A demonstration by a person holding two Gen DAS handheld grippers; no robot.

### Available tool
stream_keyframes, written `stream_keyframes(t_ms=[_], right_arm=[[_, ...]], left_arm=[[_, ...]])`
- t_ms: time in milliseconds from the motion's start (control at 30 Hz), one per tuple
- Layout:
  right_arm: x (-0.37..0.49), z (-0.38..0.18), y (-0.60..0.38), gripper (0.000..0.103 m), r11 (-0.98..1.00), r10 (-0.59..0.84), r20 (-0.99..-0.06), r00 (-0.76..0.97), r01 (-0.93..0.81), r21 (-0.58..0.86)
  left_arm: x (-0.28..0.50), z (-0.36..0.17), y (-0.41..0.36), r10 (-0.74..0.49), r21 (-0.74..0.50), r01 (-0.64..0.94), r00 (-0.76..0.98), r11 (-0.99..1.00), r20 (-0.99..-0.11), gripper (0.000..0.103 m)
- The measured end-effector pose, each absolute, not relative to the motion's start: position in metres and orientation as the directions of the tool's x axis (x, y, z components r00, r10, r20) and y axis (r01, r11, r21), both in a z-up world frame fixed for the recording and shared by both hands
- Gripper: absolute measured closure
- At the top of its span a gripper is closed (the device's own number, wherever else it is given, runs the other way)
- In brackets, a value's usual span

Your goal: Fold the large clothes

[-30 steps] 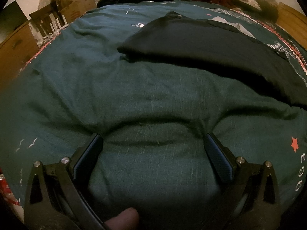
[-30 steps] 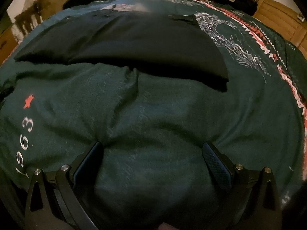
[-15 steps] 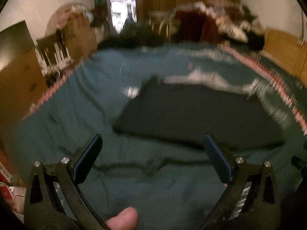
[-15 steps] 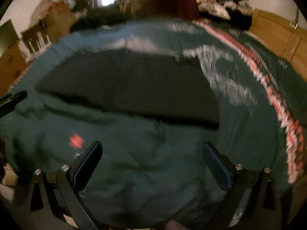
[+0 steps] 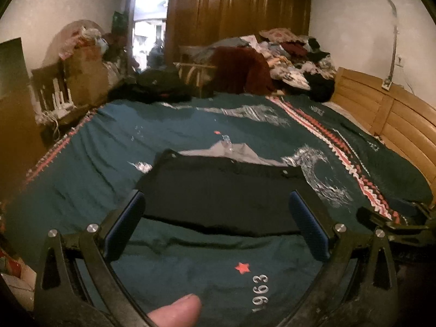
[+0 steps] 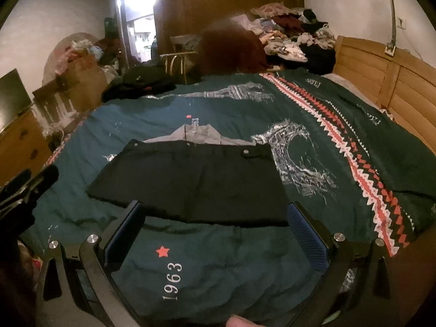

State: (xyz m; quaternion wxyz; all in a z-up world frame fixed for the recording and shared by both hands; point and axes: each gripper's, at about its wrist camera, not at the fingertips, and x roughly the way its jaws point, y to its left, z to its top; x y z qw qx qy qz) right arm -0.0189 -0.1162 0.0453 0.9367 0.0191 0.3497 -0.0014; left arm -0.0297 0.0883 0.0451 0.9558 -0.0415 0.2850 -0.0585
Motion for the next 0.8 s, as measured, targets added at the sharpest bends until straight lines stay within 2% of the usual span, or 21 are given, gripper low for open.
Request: stream_keyframes(t_ms=[333, 800], right_arm=[[-0.025, 0.028, -0.128, 0.000, 0.997, -0.024, -0.694, 0.720, 0.064, 0.032], [-0.028, 0.020, -0.129, 0.000, 0.998, -0.039, -0.701, 0.712, 0.064, 0.010]], left_arm=[[-0.033, 0.029, 0.065, -0.066, -0.024, 0.064, 0.801, 0.998, -0.595, 0.000], [-0.041, 0.025, 0.047, -0.003, 0.054, 0.045, 0.797, 0.998, -0.604, 0.000]])
